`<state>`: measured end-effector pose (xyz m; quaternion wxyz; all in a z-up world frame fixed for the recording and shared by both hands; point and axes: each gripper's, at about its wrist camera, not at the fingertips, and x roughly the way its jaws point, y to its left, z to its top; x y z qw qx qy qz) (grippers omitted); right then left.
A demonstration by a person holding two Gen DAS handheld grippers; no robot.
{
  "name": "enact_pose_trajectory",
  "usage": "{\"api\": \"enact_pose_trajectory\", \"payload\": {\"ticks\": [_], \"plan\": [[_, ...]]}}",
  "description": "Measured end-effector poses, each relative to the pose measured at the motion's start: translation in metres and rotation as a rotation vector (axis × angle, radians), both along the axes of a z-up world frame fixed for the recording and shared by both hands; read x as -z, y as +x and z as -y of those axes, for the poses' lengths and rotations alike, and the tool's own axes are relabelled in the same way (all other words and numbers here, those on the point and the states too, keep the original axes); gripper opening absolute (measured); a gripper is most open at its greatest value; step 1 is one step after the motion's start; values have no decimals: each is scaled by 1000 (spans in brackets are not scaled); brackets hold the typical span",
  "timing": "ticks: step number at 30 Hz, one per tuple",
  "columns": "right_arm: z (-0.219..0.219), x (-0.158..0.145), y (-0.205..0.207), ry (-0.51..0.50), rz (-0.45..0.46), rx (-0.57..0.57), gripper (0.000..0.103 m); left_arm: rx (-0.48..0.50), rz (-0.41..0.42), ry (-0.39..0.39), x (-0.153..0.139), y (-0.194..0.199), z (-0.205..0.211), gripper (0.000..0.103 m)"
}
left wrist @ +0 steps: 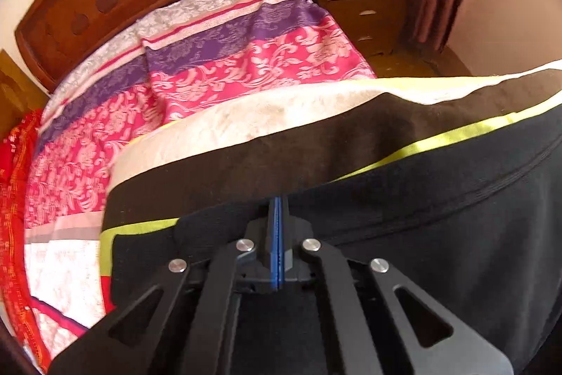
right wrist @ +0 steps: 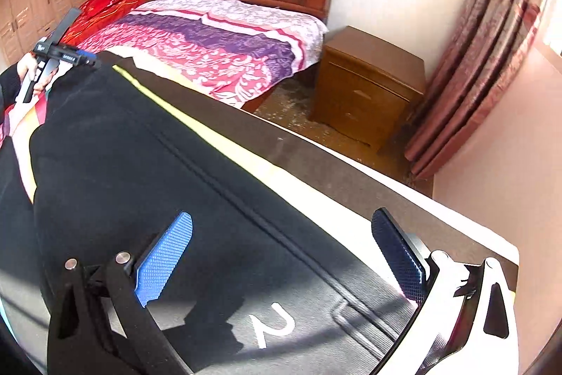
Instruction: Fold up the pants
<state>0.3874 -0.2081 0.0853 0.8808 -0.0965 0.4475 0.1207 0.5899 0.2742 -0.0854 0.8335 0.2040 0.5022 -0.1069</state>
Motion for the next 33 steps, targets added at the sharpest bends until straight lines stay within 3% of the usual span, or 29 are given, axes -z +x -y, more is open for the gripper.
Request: {"api": "enact_pose_trajectory", "payload": {"ticks": [3, 6, 8, 9, 10, 11, 12, 15, 19, 21, 25, 26, 27, 29, 31, 33], "plan": [[19, 6, 2, 7, 3, 52, 99, -85, 111, 237, 13, 6, -6, 0], [35, 13, 4, 19, 11, 97, 99, -127, 156, 173, 2, 6, -13, 0], [47, 17, 9, 29, 6, 138, 99, -134, 220, 67, -23, -1, -16, 10], [53, 19, 9, 37, 1, 154, 99, -123, 250, 9, -39, -7, -13, 40], [60, 21, 10, 37, -1, 166, 99, -93, 279, -54, -56, -14, -6, 82], [66, 21, 9, 26, -2, 174, 99, -47, 308, -122, -73, -22, 3, 96], [72, 22, 8, 0, -8, 175, 99, 9, 330, -191, -89, -30, 16, 101], [98, 25, 4, -36, -59, 120, 99, 166, 272, -336, -119, -40, 72, 101], [128, 28, 3, 33, -84, 6, 99, 414, 164, -396, -131, -54, 166, 101], [127, 34, 8, 65, -107, -68, 99, 519, 124, -369, -131, -61, 212, 101], [115, 41, 17, 148, -142, -220, 97, 703, 60, -242, -112, -80, 293, 101], [112, 44, 19, 159, -166, -251, 86, 737, 48, -216, -106, -83, 308, 101], [109, 48, 22, 155, -190, -272, 68, 771, 33, -195, -101, -87, 322, 101], [105, 51, 23, 156, -204, -303, 63, 828, 13, -155, -92, -94, 346, 101], [103, 50, 21, 179, -207, -336, 49, 889, -5, -109, -83, -103, 363, 101], [96, 44, 10, 173, -180, -396, 17, 945, -50, -47, -68, -107, 374, 101]]}}
